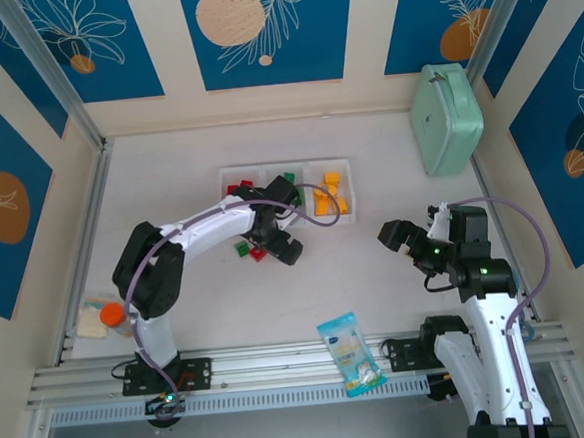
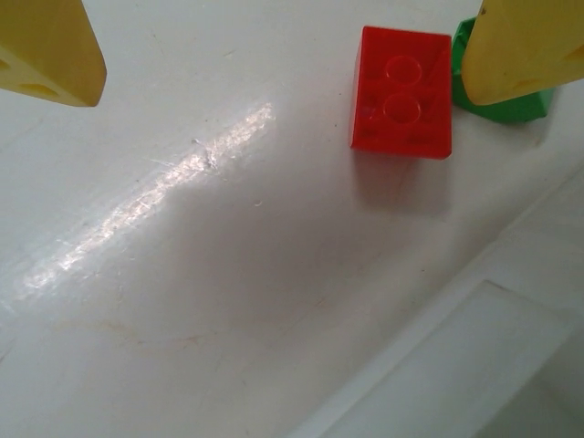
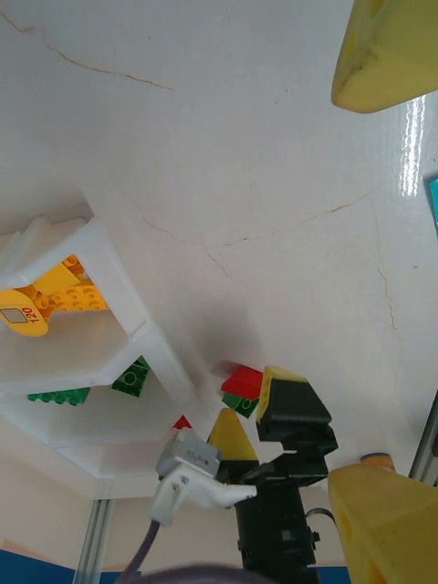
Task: Sort the legos into containers by color
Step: Pick up the lego from the center of the table.
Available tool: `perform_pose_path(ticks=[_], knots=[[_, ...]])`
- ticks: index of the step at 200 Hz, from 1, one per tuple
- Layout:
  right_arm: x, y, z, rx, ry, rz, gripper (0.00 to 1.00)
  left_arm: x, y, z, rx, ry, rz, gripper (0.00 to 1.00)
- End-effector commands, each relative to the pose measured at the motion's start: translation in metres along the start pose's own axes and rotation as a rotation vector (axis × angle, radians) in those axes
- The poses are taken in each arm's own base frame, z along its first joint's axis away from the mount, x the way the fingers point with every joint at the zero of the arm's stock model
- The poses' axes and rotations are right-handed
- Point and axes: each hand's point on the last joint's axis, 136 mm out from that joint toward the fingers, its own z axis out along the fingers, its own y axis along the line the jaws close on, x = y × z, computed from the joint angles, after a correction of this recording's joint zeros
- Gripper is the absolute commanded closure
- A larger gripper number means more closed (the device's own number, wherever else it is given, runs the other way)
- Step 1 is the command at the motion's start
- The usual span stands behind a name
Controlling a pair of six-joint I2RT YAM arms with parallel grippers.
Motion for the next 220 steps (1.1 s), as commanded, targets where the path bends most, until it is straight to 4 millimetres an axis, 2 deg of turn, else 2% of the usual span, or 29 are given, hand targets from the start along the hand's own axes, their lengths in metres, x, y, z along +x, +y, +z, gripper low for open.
perform_pose_path(ticks=[1, 13, 58, 81, 135, 158, 174, 201, 220], knots=[[0.006, -0.003, 0.001, 0.001, 0.018, 0.014, 0.01, 0.000, 0.006, 0.001, -0.043, 0.033, 0.062, 0.01], [0.006, -0.004, 0.001, 0.003, 0.018, 0.014, 0.01, -0.001, 0.014, 0.004, -0.087, 0.048, 0.068, 0.02], [0.006, -0.006, 0.005, 0.004, 0.027, 0.027, 0.01, 0.004, 0.021, 0.012, -0.126, 0.082, 0.094, 0.10], [0.007, -0.007, 0.007, 0.000, 0.033, 0.036, 0.01, 0.012, 0.027, 0.019, -0.140, 0.121, 0.096, 0.19], [0.008, -0.006, 0.008, -0.005, 0.041, 0.044, 0.01, 0.025, 0.032, 0.034, -0.138, 0.176, 0.066, 0.22], [0.008, -0.006, 0.007, -0.006, 0.039, 0.043, 0.01, 0.030, 0.038, 0.040, -0.137, 0.197, 0.044, 0.27], [0.007, -0.005, 0.007, -0.007, 0.036, 0.043, 0.01, 0.034, 0.043, 0.043, -0.142, 0.212, 0.030, 0.38], [0.006, -0.001, 0.005, -0.018, 0.036, 0.048, 0.01, 0.037, 0.042, 0.045, -0.136, 0.225, 0.022, 0.39], [0.005, -0.001, 0.005, -0.017, 0.034, 0.050, 0.01, 0.040, 0.041, 0.046, -0.128, 0.229, 0.009, 0.44]])
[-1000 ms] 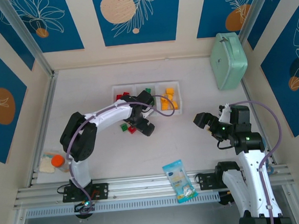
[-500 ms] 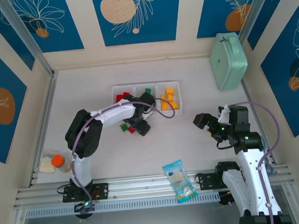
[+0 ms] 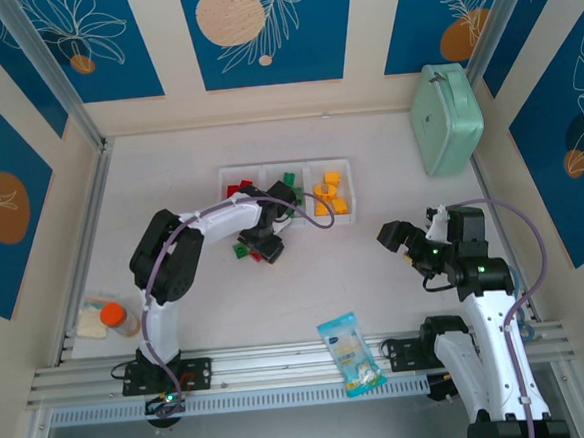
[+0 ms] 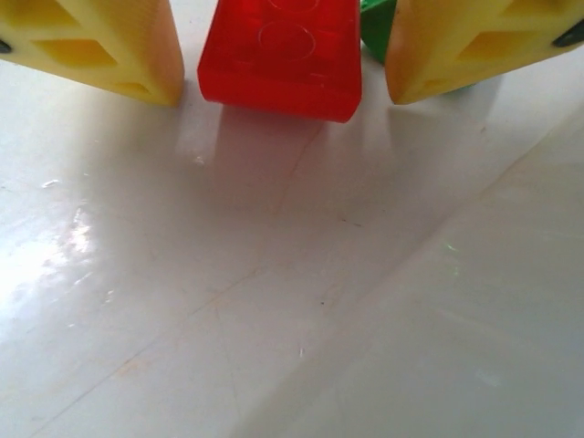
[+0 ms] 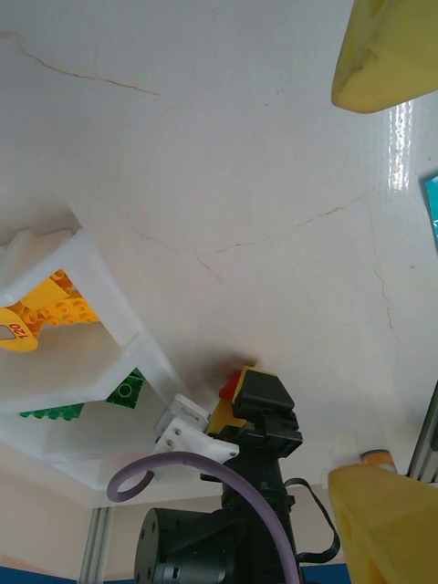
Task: Sort the legos into containers by color
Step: Pick up the lego from the center of the table.
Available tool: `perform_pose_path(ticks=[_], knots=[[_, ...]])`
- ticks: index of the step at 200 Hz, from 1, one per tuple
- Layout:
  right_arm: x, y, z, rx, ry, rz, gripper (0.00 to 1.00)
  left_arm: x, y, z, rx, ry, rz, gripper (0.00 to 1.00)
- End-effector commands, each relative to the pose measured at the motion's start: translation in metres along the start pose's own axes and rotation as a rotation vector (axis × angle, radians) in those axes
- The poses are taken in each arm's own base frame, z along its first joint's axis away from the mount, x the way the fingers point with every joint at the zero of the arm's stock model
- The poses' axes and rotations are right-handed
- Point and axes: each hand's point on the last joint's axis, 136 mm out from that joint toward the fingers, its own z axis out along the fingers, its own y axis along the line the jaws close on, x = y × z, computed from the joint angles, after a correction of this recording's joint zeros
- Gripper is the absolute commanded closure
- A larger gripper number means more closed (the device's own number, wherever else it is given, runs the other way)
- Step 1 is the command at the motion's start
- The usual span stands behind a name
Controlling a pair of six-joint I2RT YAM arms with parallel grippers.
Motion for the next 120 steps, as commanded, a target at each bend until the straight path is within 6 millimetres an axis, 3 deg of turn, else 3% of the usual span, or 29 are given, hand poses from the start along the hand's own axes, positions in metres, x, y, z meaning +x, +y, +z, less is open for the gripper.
perform_pose_path(ticks=[1, 32, 72, 120], knots=[[0.002, 0.005, -0.001, -0.025, 0.014, 0.014, 0.01, 0.017, -0.002, 0.009, 0.011, 0.073, -0.011, 0.44], [0.003, 0.007, -0.002, -0.033, 0.020, 0.021, 0.01, 0.021, -0.004, 0.007, 0.022, 0.074, -0.026, 0.50], [0.001, 0.008, -0.003, -0.029, 0.009, 0.014, 0.01, 0.020, -0.003, -0.010, 0.034, 0.037, -0.050, 0.70], [-0.001, 0.009, -0.005, -0.027, -0.001, 0.007, 0.01, -0.001, 0.007, -0.074, 0.043, -0.138, -0.135, 0.72]])
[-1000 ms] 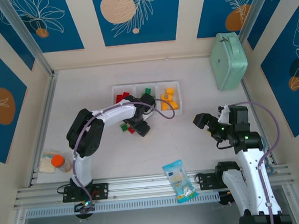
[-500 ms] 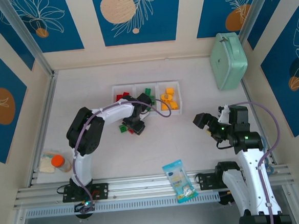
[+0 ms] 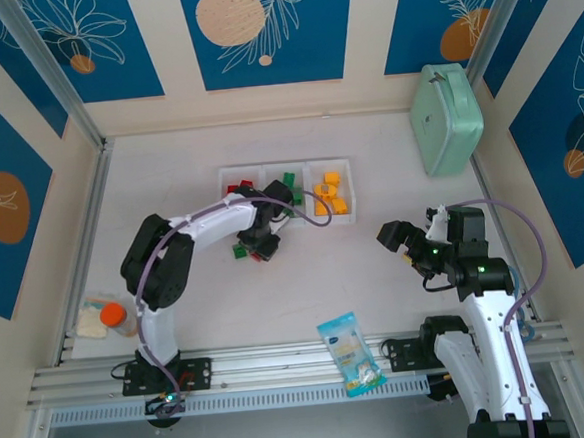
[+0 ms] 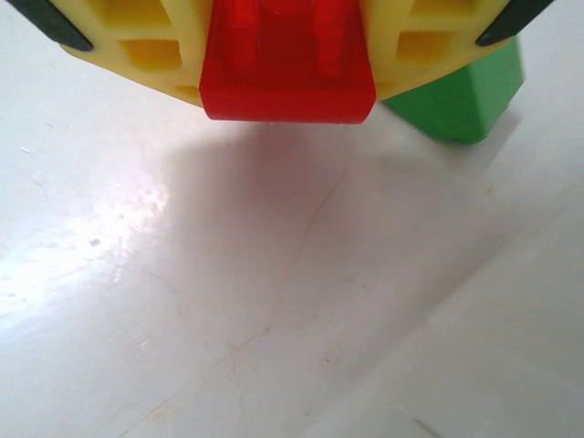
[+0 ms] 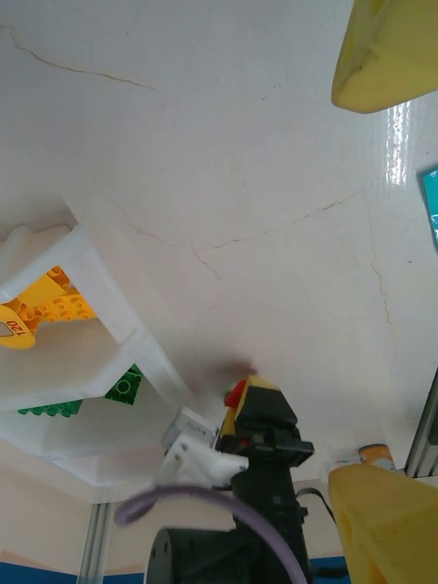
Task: Sort the legos into containers by color
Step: Pick up the lego from the center of the table, then place the lego in the container.
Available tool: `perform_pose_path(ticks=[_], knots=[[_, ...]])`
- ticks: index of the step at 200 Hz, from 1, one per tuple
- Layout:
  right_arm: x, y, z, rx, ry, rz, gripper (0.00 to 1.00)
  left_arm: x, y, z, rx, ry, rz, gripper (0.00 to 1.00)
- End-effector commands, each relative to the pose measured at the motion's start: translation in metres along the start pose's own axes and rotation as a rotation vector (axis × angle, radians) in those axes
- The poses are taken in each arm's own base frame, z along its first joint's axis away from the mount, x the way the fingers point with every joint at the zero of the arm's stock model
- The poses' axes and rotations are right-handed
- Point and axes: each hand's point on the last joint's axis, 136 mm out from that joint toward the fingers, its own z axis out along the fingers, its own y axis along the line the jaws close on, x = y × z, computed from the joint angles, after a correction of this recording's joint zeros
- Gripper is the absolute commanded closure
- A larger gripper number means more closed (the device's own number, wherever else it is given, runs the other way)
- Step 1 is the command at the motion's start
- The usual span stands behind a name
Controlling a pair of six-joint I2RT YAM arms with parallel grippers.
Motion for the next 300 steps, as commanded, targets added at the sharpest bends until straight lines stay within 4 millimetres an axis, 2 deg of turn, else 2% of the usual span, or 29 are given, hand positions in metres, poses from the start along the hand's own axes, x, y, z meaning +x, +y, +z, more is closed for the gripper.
perform_pose_path(ticks=[1, 27, 46, 85, 105, 147, 240, 270, 292, 300], knots=[[-0.002, 0.008, -0.005, -0.020, -0.006, -0.002, 0.01, -0.010, 0.007, -0.048, 0.012, -0.103, -0.061, 0.73], [-0.003, 0.009, -0.006, -0.019, -0.013, -0.013, 0.01, -0.025, 0.029, -0.086, -0.020, -0.200, -0.129, 0.73], [-0.004, 0.008, -0.007, -0.017, -0.016, -0.017, 0.01, -0.033, 0.049, -0.105, -0.060, -0.247, -0.175, 0.73], [-0.002, 0.008, -0.006, -0.020, -0.013, -0.015, 0.01, -0.047, 0.091, -0.120, -0.145, -0.283, -0.265, 0.70], [-0.002, 0.007, -0.007, -0.015, -0.014, -0.021, 0.01, -0.055, 0.104, -0.115, -0.153, -0.279, -0.304, 0.70], [-0.001, 0.008, -0.011, -0.009, -0.024, -0.052, 0.01, -0.066, 0.127, -0.091, -0.138, -0.257, -0.410, 0.70], [-0.001, 0.007, -0.011, -0.005, -0.025, -0.054, 0.01, -0.080, 0.136, -0.036, -0.126, -0.207, -0.456, 0.64], [0.000, 0.005, -0.010, 0.000, -0.023, -0.051, 0.01, -0.080, 0.138, -0.026, -0.117, -0.201, -0.476, 0.53], [-0.002, 0.005, -0.009, 0.001, -0.023, -0.048, 0.01, -0.082, 0.133, -0.027, -0.086, -0.219, -0.456, 0.40], [-0.003, 0.005, -0.008, 0.002, -0.020, -0.047, 0.01, -0.082, 0.129, -0.028, -0.061, -0.228, -0.442, 0.30]])
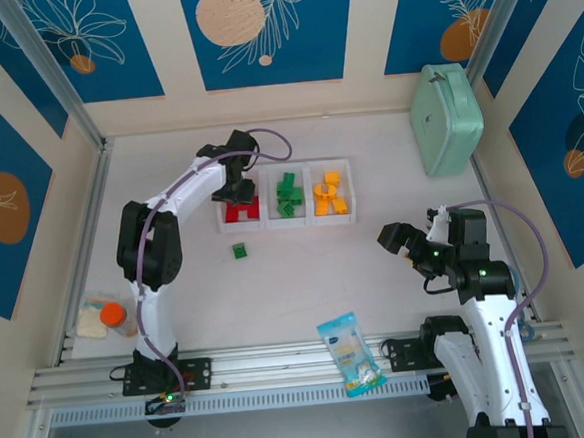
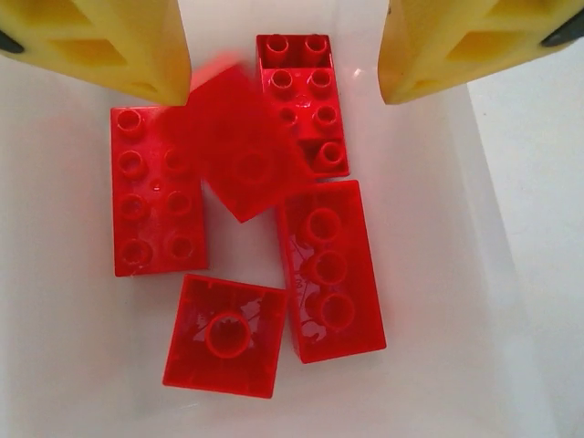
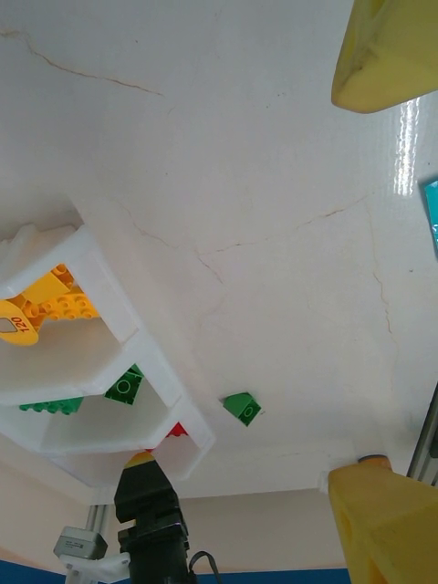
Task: Sort the legos into containers by color
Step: Place the lego in the container, then pick up the lego from the center of the table.
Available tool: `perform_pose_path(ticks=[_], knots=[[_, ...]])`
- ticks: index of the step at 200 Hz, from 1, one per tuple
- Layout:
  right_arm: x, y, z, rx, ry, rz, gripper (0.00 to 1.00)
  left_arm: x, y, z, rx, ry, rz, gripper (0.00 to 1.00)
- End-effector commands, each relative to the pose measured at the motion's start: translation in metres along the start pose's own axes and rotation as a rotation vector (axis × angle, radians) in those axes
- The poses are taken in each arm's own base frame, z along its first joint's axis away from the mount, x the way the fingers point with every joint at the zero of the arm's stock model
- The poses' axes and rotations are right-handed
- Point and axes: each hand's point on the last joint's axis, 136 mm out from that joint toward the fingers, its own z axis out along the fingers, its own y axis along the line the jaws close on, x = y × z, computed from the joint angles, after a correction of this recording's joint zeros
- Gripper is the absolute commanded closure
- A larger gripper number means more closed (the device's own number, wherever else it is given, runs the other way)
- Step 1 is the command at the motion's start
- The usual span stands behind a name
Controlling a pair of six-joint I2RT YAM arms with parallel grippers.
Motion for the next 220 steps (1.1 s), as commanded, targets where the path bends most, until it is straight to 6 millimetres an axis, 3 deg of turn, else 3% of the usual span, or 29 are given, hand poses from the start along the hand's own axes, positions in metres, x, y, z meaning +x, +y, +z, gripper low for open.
perform_pose_path(ticks=[1, 13, 28, 79, 109, 174, 220], knots=[[-0.004, 0.006, -0.005, -0.001, -0.004, -0.014, 0.01, -0.001, -0.005, -0.003, 0.065, -0.017, -0.003, 0.29], [-0.005, 0.006, -0.004, 0.000, 0.000, -0.011, 0.01, 0.000, -0.007, -0.006, 0.086, -0.036, -0.011, 0.12], [-0.006, 0.007, -0.004, 0.001, 0.001, -0.009, 0.01, -0.004, -0.009, -0.017, 0.113, -0.084, -0.027, 0.00], [-0.008, 0.012, -0.006, -0.015, -0.004, -0.015, 0.01, -0.015, 0.002, -0.070, 0.132, -0.198, -0.058, 0.01], [-0.009, 0.012, -0.006, -0.012, -0.002, -0.018, 0.01, -0.006, 0.011, -0.104, 0.136, -0.243, -0.057, 0.01], [-0.023, 0.012, 0.008, -0.013, 0.005, -0.013, 0.01, 0.067, 0.037, -0.152, 0.143, -0.248, -0.091, 0.01], [-0.039, 0.014, 0.019, -0.004, 0.005, -0.050, 0.01, 0.125, 0.030, -0.145, 0.250, -0.205, -0.227, 0.01]])
